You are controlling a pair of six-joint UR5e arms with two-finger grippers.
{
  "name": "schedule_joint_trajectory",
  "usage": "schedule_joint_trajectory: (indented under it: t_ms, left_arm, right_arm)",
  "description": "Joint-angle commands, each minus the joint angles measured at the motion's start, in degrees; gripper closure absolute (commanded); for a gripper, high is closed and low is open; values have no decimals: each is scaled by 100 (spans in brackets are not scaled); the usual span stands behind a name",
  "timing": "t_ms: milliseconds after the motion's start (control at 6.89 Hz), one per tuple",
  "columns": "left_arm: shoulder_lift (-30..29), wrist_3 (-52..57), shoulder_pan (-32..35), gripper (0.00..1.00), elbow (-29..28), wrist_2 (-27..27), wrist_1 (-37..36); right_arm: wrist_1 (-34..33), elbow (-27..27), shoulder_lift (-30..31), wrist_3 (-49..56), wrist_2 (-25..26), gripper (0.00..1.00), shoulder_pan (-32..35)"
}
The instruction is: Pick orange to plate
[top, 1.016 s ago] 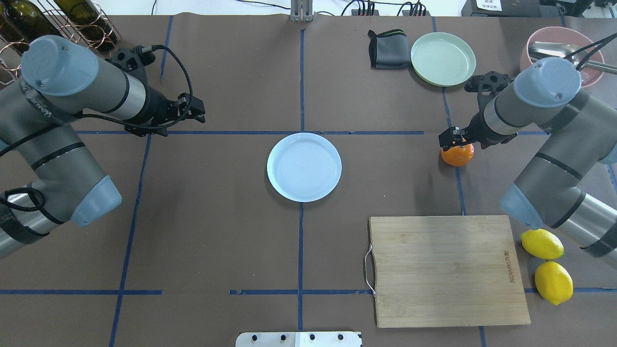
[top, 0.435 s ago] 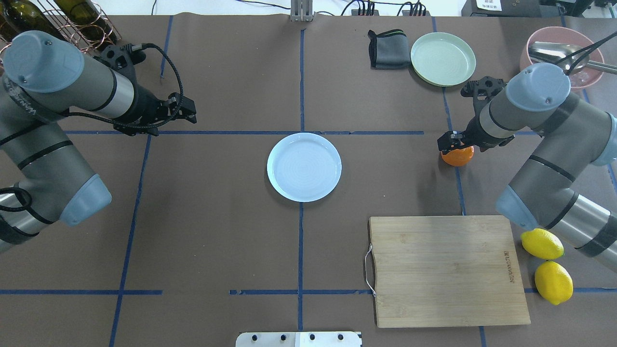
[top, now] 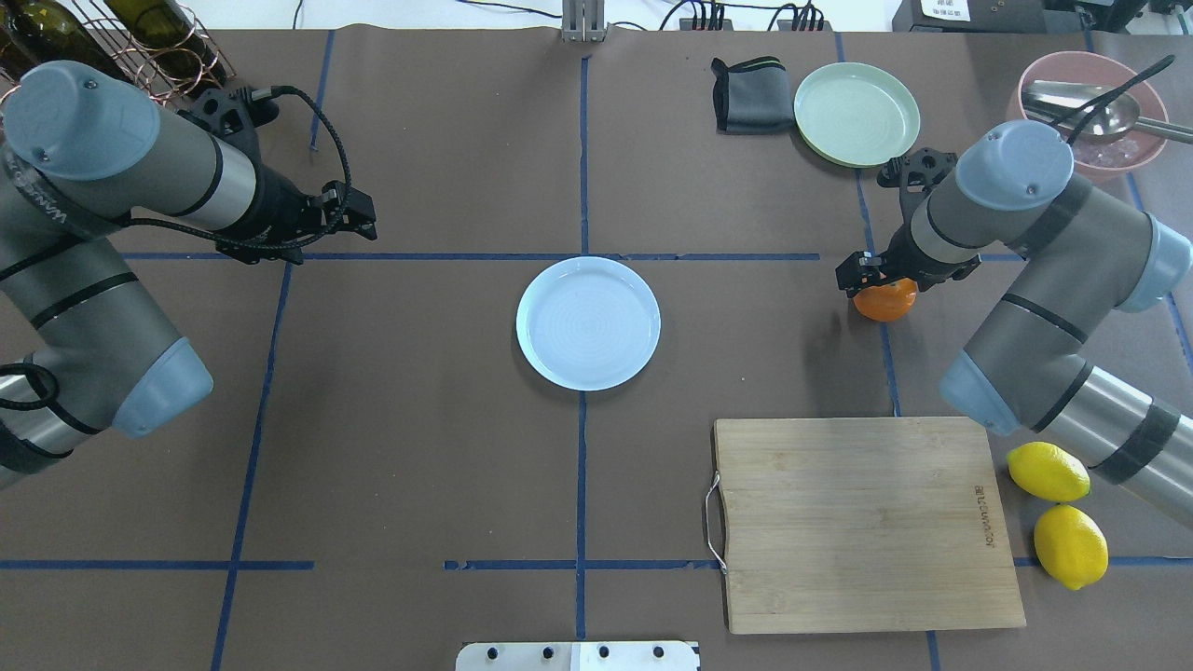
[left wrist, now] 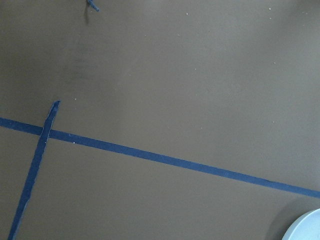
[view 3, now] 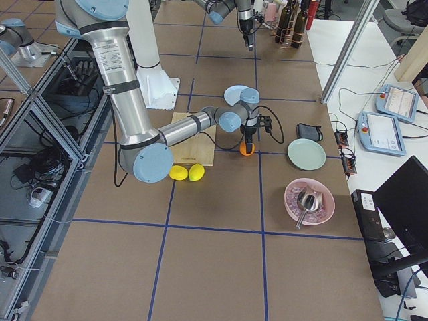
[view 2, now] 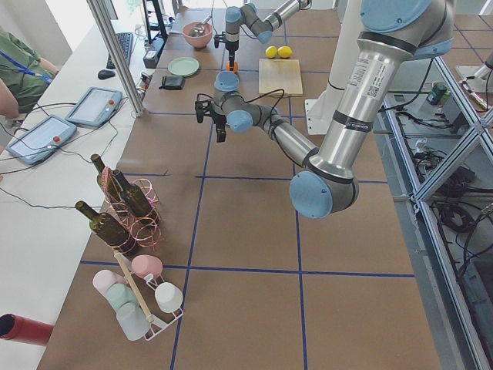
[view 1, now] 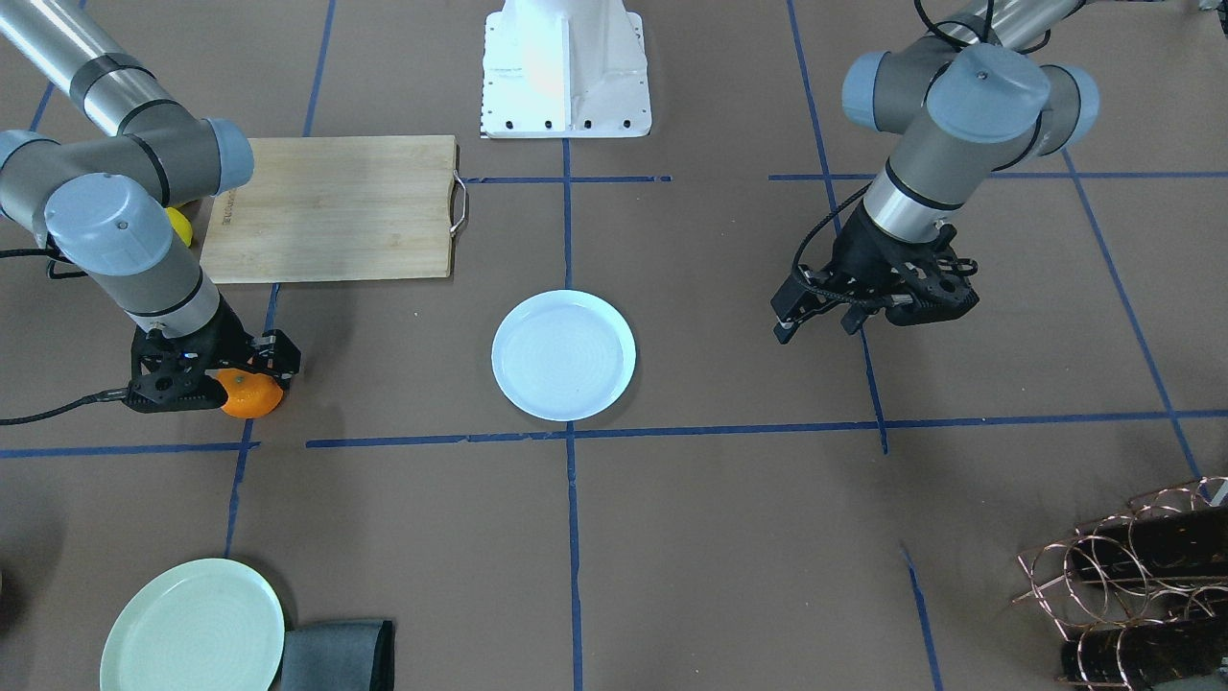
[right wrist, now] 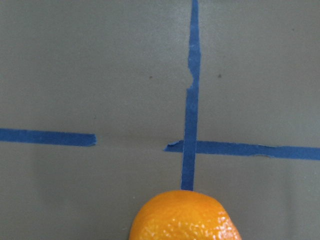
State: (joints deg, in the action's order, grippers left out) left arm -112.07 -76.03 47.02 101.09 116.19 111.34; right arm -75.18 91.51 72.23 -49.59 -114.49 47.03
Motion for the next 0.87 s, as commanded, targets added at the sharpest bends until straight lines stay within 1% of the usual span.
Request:
schedule_joint_trajectory:
  t_ms: [0, 145, 290, 435, 581, 726]
  left_arm:
    - [1, 0, 0, 0, 7, 0, -7]
    - [1, 9, 0, 0, 7, 0, -7]
    - [1, 44, 61, 0, 16, 9, -120]
    - [1, 409, 210, 0, 164, 18, -495]
    - [9, 1057, 403, 0, 392, 44, -1030]
    - [27, 2012, 605, 0, 672, 44, -1679]
  right_arm:
    - [12, 24, -7, 11, 6, 77, 17]
    - [12, 59, 1, 54, -3, 100, 26]
    - [-5, 303, 10, 142, -55, 100, 61]
    - [-83, 636, -7, 117, -82, 100, 78]
    - [-93, 857, -42, 47, -213, 100, 61]
    - [-119, 903, -295, -84, -240, 100, 35]
